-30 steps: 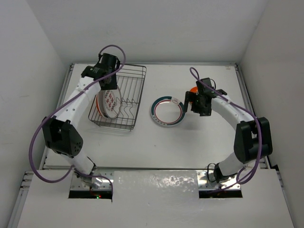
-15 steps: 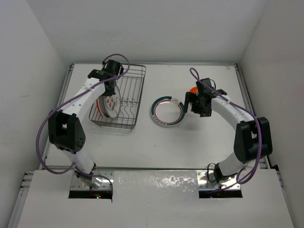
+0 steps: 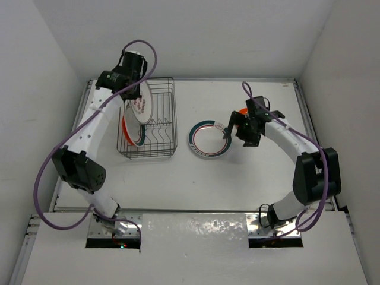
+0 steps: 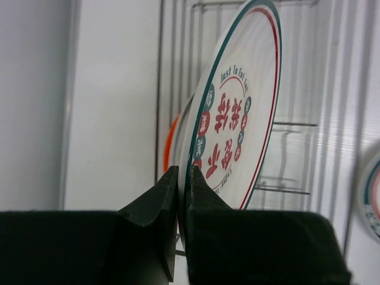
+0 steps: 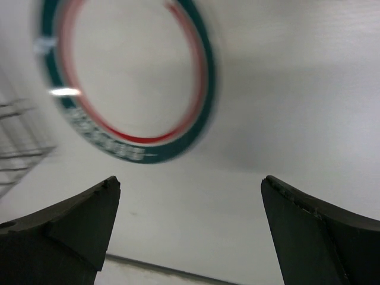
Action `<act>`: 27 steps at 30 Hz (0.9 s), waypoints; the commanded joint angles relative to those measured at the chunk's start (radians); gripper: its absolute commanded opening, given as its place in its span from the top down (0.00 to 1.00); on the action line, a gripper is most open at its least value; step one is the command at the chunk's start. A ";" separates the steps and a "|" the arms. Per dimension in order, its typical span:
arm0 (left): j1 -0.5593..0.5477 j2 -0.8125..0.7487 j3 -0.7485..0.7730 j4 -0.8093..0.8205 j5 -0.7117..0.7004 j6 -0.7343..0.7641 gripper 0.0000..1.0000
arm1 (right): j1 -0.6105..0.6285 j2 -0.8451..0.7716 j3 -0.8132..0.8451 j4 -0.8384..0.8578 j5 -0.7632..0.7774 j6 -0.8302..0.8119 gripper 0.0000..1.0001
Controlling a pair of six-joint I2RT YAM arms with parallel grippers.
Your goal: Unload the plates from the dish rack
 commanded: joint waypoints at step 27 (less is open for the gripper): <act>0.022 -0.140 -0.103 0.191 0.470 -0.341 0.00 | -0.042 -0.072 -0.004 0.634 -0.385 0.188 1.00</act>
